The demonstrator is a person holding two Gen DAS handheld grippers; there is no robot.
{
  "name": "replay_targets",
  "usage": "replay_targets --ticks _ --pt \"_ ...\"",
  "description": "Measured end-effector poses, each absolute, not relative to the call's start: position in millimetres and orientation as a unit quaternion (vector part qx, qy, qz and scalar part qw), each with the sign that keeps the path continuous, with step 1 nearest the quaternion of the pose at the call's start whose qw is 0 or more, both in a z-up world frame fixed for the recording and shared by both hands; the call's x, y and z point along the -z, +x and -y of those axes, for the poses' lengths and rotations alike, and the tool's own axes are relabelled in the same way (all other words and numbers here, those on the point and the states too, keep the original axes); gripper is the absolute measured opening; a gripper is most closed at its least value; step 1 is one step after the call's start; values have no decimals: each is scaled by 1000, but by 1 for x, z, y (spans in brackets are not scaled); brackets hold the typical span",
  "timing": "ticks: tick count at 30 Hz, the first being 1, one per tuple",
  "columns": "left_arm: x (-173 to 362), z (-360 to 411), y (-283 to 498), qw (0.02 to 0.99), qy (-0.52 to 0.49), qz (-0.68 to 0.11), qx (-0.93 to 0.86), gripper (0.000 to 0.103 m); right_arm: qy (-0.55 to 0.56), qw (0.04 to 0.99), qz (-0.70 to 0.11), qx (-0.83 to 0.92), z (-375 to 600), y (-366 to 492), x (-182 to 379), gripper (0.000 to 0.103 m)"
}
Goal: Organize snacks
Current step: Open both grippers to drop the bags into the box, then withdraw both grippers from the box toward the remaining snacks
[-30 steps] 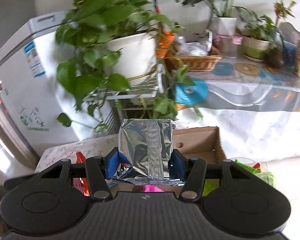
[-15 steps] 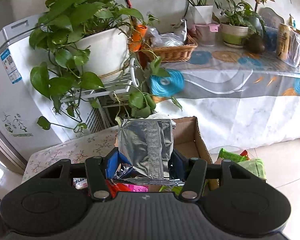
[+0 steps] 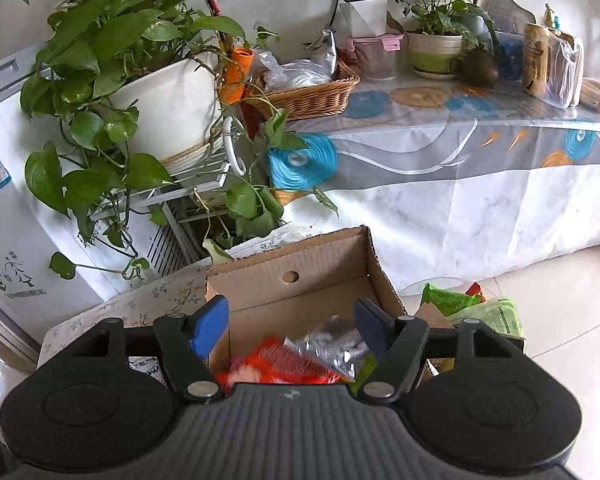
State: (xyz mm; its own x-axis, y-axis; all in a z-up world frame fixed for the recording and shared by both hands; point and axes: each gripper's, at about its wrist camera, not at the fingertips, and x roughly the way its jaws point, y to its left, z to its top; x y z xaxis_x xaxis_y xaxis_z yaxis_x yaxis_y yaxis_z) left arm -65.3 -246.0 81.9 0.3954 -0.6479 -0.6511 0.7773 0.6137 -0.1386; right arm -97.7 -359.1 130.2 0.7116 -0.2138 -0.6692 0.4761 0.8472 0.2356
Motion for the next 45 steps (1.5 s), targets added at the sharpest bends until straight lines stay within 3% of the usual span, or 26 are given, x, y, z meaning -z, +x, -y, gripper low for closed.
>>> replay_targets --ticks 24,45 --pt "-96 189 -48 845 90 -375 370 95 189 907 -344 153 341 -81 -128 83" --pt "-119 75 17 884 42 -379 269 95 156 923 -343 82 299 -61 -128 86"
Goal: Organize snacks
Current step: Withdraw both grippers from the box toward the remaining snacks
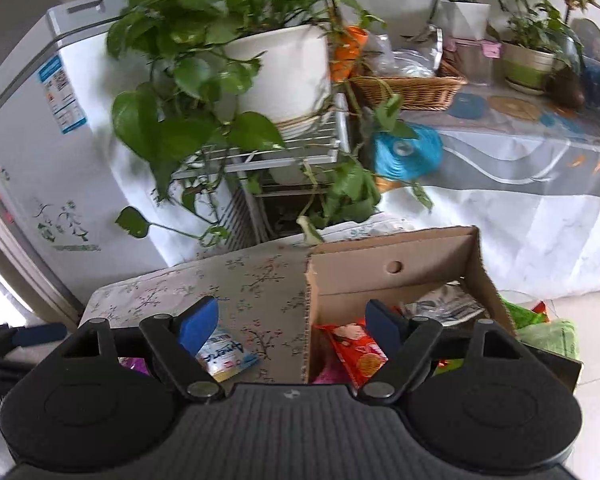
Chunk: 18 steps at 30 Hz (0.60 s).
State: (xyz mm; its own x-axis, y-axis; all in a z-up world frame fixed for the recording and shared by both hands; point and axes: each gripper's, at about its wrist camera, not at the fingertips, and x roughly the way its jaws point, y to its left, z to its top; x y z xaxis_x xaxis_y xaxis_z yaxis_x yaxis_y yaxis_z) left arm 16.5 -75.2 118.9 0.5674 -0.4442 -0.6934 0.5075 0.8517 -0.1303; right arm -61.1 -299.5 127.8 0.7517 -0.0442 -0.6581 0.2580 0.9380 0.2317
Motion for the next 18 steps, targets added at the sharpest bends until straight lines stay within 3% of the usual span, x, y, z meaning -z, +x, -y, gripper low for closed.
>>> replay_targets --ticks 8,18 --pt "-113 33 45 900 21 -381 211 95 136 927 -347 40 272 -49 -123 86" --pt "-69 4 83 900 -2 -411 148 95 118 916 -379 -49 230 -32 -98 86"
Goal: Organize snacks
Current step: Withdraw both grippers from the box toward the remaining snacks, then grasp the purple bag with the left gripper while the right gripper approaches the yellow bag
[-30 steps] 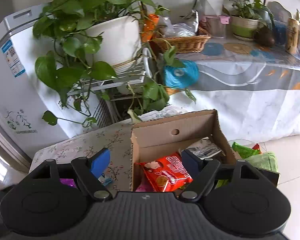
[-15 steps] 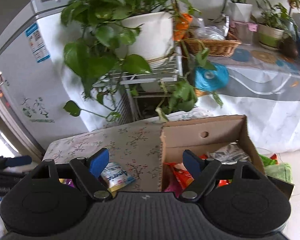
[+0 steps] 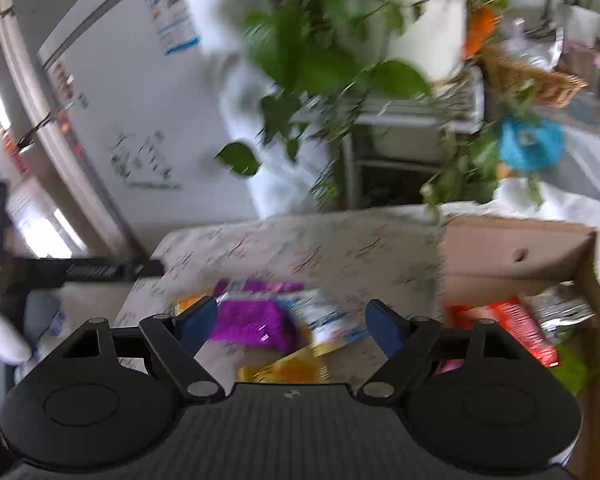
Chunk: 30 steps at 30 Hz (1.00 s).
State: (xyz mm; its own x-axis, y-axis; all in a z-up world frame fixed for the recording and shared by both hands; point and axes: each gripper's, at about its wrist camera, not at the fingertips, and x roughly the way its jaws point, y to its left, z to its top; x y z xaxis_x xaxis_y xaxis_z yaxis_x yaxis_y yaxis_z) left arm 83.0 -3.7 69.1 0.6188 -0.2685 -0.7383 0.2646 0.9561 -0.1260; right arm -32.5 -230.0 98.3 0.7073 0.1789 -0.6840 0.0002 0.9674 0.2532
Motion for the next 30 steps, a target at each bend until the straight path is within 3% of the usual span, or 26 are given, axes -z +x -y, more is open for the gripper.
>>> replay_targets --ticks 12,22,30 --pt "-43 37 91 868 63 -369 326 95 92 886 -451 -57 199 -20 -52 81" --pt "-32 69 75 810 196 -320 451 95 80 883 -460 -43 208 -23 -54 80" --pt "-21 88 89 800 203 -316 467 95 75 883 -461 -44 207 -23 -55 80"
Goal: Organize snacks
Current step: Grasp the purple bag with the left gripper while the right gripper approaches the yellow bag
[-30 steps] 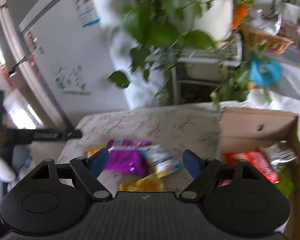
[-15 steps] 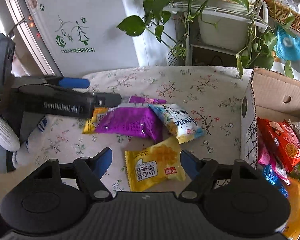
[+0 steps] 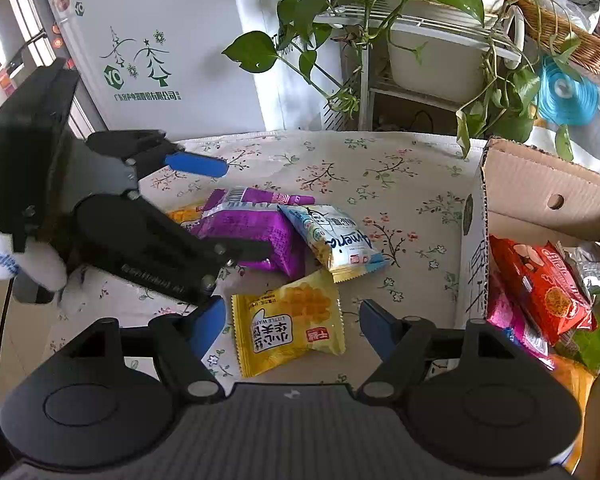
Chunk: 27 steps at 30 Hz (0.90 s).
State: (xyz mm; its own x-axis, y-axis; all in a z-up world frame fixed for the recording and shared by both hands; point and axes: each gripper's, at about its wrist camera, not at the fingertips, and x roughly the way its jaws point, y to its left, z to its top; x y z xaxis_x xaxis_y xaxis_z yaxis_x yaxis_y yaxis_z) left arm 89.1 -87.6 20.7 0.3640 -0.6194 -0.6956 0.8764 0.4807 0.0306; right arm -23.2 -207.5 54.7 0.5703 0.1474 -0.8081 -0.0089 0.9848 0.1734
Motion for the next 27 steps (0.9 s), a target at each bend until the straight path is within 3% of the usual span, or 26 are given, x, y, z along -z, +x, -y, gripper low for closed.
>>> replay_targets --ticks 11,18,27 --pt "4 100 88 782 256 -323 467 95 76 876 -473 -51 209 -25 -51 80" --pt "2 93 78 787 254 -329 455 70 79 867 -490 -42 210 -20 -42 80" --pt "-12 69 51 800 243 -369 406 68 89 862 -499 -24 209 -9 -29 80"
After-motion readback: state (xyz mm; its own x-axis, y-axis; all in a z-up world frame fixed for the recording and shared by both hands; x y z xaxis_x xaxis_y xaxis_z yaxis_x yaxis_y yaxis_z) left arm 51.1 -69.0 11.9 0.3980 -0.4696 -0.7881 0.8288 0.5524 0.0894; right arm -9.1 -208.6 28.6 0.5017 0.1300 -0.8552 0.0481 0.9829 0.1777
